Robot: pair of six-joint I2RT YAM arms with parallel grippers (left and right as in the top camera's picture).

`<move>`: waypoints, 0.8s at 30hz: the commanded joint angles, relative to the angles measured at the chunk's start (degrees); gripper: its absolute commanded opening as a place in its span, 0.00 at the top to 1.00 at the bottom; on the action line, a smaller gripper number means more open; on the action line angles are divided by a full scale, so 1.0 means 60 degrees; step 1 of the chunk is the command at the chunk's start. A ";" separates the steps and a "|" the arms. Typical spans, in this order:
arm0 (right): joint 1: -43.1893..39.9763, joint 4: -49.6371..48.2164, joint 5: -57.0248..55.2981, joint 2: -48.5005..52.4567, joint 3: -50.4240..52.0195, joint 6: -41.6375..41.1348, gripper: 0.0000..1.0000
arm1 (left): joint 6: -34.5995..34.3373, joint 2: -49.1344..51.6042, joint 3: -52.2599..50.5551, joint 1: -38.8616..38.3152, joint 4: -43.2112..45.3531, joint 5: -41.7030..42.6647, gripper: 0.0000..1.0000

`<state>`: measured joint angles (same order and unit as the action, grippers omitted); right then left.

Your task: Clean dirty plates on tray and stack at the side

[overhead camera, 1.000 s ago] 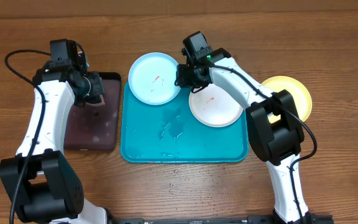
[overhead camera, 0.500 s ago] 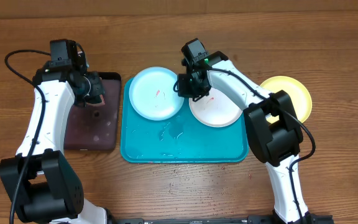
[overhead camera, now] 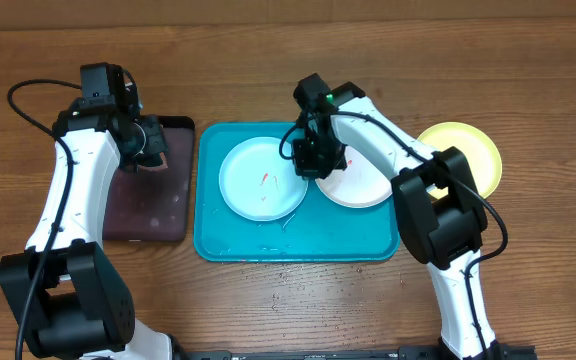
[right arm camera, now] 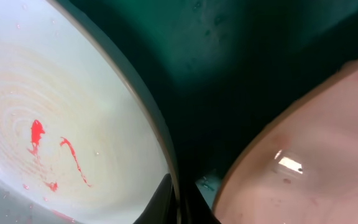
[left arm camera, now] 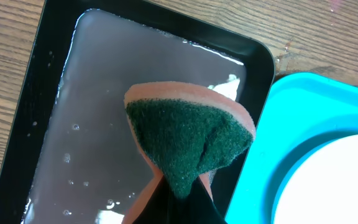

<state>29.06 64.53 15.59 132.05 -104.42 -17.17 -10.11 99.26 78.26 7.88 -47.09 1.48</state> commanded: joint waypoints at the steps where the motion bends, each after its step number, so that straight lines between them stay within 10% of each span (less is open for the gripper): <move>1: 0.0284 0.0058 -0.0222 -0.0204 -0.0091 0.0149 0.96 | 0.0222 -0.0026 -0.0004 -0.0004 0.0058 -0.0342 0.96; 14: 0.0539 -0.0004 -0.0229 -0.0200 -0.0091 0.0153 0.96 | 0.0688 -0.0062 -0.0273 0.0018 0.1392 -0.0470 0.96; 24: 0.0539 -0.0069 -0.0229 -0.0204 -0.0091 0.0153 0.96 | 0.0933 -0.1235 -0.0280 0.1282 0.1490 0.2707 0.96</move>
<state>31.97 64.42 15.64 132.05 -104.42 -16.45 -7.09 96.97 76.40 12.91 -37.28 10.87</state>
